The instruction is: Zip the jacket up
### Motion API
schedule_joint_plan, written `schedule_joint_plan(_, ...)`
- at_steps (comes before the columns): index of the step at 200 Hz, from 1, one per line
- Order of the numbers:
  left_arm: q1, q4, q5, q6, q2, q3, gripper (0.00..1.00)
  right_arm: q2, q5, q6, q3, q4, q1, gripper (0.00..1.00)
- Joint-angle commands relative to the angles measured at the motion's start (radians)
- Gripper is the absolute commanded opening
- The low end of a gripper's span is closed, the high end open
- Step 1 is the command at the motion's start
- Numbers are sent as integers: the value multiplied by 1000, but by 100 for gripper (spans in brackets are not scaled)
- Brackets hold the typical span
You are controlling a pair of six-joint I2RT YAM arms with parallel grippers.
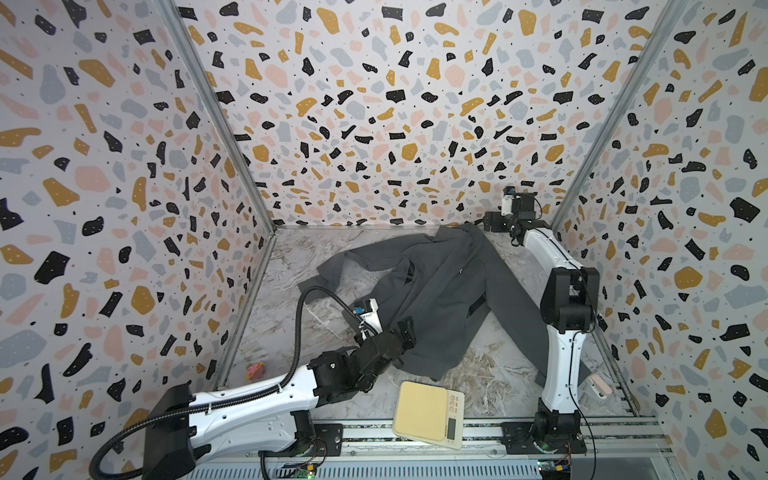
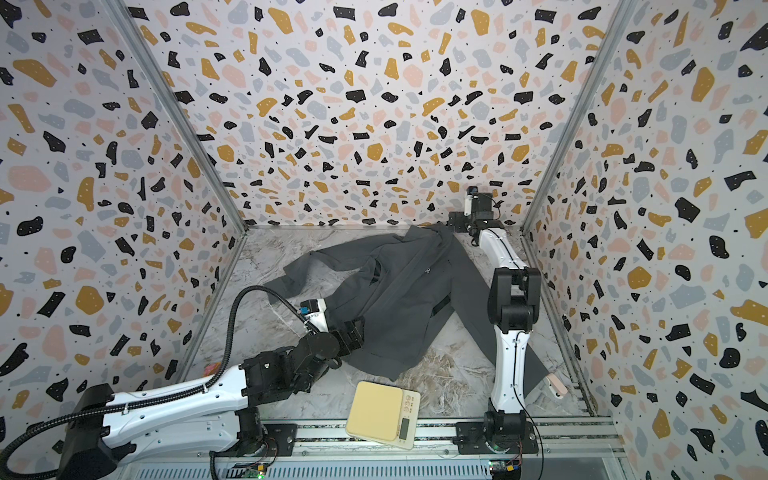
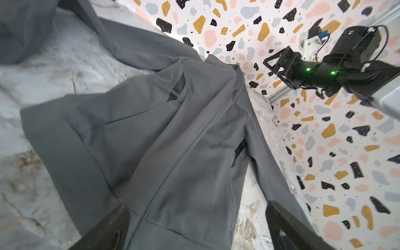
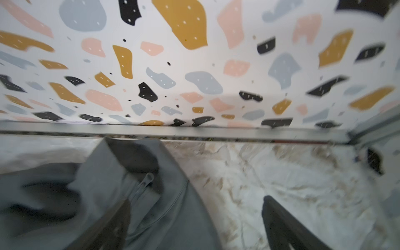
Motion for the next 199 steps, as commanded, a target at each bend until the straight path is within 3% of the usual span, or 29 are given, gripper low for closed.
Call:
schedule_joint_plan(1, 133, -190, 13, 148, 96, 160, 100, -159, -193, 202, -212, -96, -16, 99)
schedule_joint_plan(24, 338, -155, 163, 200, 214, 242, 100, -293, -222, 274, -481, 2, -18, 94)
schedule_joint_plan(41, 461, -19, 265, 194, 281, 236, 100, -356, -245, 329, -622, 54, -17, 91)
schedule_joint_plan(75, 640, 81, 448, 180, 526, 364, 100, -475, -272, 453, -832, 113, -17, 90)
schedule_joint_plan(108, 671, 183, 574, 115, 749, 504, 100, -633, -262, 551, -1013, 182, 2, 94)
schedule_joint_plan(163, 683, 313, 596, -21, 985, 607, 100, -788, -279, 799, -1244, 363, 48, 97)
schedule_joint_plan(199, 706, 343, 631, -64, 1109, 723, 98, -820, -223, 971, -1319, 467, 126, 99)
